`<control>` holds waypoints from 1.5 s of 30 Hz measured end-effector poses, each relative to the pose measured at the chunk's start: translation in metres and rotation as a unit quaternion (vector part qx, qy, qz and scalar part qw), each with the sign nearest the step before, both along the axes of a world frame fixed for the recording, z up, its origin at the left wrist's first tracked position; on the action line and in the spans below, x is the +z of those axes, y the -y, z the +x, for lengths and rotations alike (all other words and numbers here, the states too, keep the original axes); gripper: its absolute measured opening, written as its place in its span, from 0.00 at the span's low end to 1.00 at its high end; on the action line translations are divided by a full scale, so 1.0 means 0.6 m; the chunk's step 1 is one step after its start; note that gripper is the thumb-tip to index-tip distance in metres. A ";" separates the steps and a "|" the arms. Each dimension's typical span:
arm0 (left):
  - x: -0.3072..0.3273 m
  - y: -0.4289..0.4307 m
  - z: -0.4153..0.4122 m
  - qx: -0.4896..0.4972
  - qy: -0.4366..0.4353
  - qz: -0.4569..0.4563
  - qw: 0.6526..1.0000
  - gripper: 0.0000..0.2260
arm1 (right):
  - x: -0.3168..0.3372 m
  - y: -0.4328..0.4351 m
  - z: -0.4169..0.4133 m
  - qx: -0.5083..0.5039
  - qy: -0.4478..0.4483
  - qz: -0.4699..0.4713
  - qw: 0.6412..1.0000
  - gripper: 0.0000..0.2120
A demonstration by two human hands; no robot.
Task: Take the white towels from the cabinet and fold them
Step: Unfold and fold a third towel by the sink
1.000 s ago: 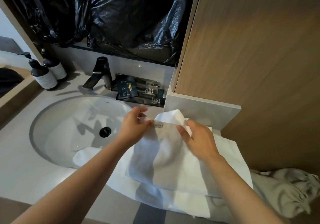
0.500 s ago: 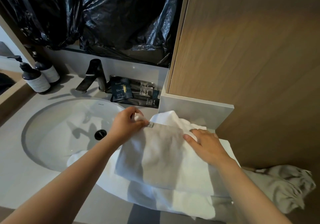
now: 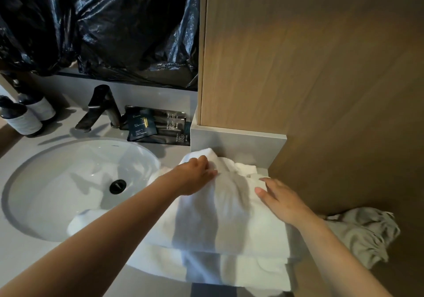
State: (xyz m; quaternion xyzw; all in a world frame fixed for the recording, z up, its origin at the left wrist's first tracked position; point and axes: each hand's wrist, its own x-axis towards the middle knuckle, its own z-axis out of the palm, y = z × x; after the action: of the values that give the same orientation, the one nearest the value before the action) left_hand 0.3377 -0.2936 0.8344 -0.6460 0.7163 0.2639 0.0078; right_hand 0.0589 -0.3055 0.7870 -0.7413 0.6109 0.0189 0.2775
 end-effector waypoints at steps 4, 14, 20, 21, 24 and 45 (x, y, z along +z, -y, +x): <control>-0.028 -0.004 0.004 0.004 0.030 0.045 0.999 0.21 | -0.021 0.007 -0.008 0.017 -0.024 -0.008 1.000 0.30; 0.041 0.014 0.043 0.009 0.018 -0.103 0.994 0.26 | 0.069 0.018 -0.049 0.017 0.068 -0.197 0.978 0.19; 0.169 0.018 0.073 0.002 0.078 -0.248 0.966 0.24 | 0.191 0.039 -0.051 -0.004 0.102 -0.409 0.907 0.16; 0.188 0.016 0.077 0.007 0.085 -0.264 0.961 0.22 | 0.204 0.043 -0.049 0.002 0.108 -0.431 0.896 0.16; 0.218 0.000 0.082 0.007 0.112 -0.311 0.944 0.22 | 0.220 0.043 -0.042 0.007 0.115 -0.458 0.881 0.12; 0.100 -0.018 -0.088 -0.067 -0.157 -0.253 0.952 0.28 | 0.290 0.011 -0.024 0.038 0.146 -0.357 0.922 0.09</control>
State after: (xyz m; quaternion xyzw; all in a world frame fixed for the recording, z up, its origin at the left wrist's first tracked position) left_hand 0.2852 -0.2826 0.8942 -0.5277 0.7934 0.1714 -0.2504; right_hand 0.0443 -0.3121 0.9612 -0.8082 0.5015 -0.2985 0.0791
